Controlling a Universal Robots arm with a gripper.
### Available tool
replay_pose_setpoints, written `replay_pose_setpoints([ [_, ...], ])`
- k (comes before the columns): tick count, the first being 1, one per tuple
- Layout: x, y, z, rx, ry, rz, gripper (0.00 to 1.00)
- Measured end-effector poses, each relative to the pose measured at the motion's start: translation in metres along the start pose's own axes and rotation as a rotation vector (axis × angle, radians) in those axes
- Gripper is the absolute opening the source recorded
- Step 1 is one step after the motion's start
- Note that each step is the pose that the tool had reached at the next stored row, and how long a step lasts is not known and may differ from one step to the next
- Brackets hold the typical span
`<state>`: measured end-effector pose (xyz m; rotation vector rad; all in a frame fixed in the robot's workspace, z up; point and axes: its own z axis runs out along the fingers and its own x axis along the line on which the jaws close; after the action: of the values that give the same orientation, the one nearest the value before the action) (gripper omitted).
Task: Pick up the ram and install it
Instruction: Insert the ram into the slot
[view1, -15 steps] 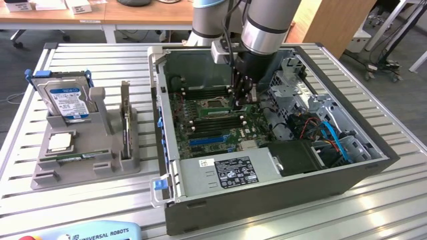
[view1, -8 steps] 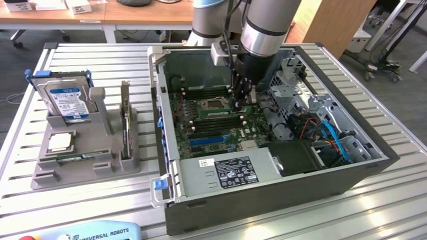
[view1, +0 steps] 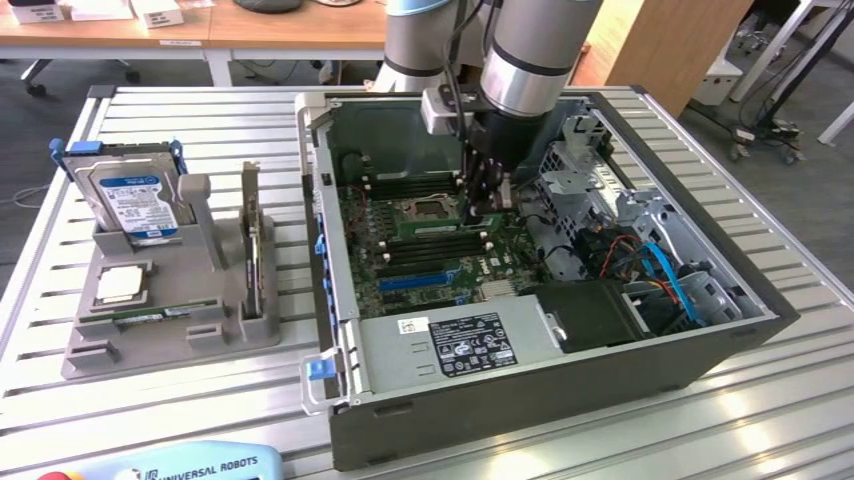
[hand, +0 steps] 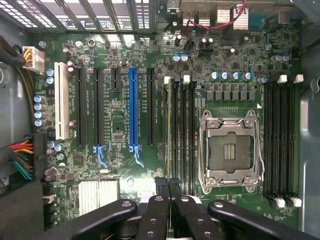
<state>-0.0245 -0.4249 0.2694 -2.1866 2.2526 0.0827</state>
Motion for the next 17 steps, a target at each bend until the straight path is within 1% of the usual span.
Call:
replay_pose_setpoints([
  [17,0.0003,-0.0002,0.0081,0.0000,0.0000,0.000,0.11],
])
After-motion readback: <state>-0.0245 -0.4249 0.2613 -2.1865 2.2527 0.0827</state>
